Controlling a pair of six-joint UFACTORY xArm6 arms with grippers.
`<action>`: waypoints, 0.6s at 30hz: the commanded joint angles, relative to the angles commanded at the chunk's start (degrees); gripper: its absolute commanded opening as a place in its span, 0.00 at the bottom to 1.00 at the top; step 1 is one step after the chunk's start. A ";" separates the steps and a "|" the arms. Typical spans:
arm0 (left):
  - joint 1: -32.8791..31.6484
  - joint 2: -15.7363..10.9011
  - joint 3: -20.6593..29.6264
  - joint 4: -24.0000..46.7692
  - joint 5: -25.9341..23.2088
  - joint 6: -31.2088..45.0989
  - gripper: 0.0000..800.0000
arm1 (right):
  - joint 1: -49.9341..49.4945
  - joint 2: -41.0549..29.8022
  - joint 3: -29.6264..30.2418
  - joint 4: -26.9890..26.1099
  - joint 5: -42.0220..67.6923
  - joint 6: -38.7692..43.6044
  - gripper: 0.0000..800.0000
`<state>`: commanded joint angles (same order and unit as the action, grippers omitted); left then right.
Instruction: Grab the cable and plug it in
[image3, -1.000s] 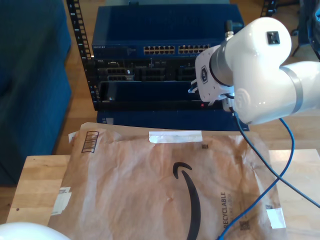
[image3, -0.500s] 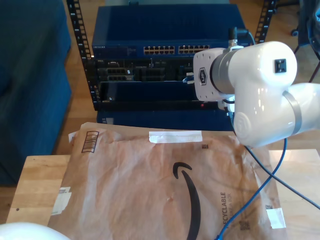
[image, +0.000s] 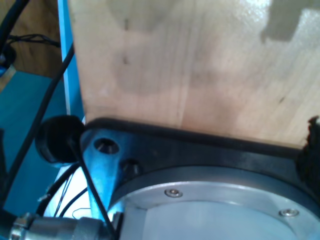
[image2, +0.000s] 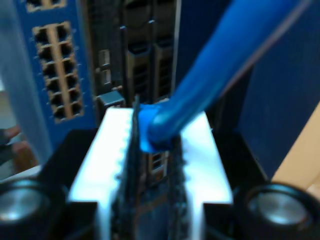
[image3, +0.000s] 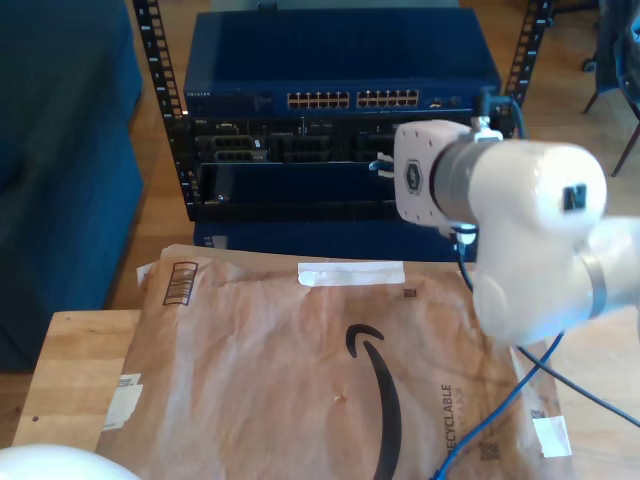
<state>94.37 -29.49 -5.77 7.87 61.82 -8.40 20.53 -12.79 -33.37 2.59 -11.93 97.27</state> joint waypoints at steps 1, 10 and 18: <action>0.00 0.00 0.00 0.00 0.00 0.00 1.00 | 0.00 0.00 -0.18 0.00 0.00 0.00 0.00; 0.00 0.00 0.00 0.00 0.00 0.00 1.00 | 1.05 0.09 3.25 -0.26 -13.71 -0.26 0.00; 0.00 0.00 0.00 0.00 0.00 0.00 1.00 | 1.67 0.00 5.63 0.00 -13.89 0.18 0.00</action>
<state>94.37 -29.49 -5.77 7.87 61.82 -8.40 22.20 -12.79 -27.75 2.59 -25.82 97.45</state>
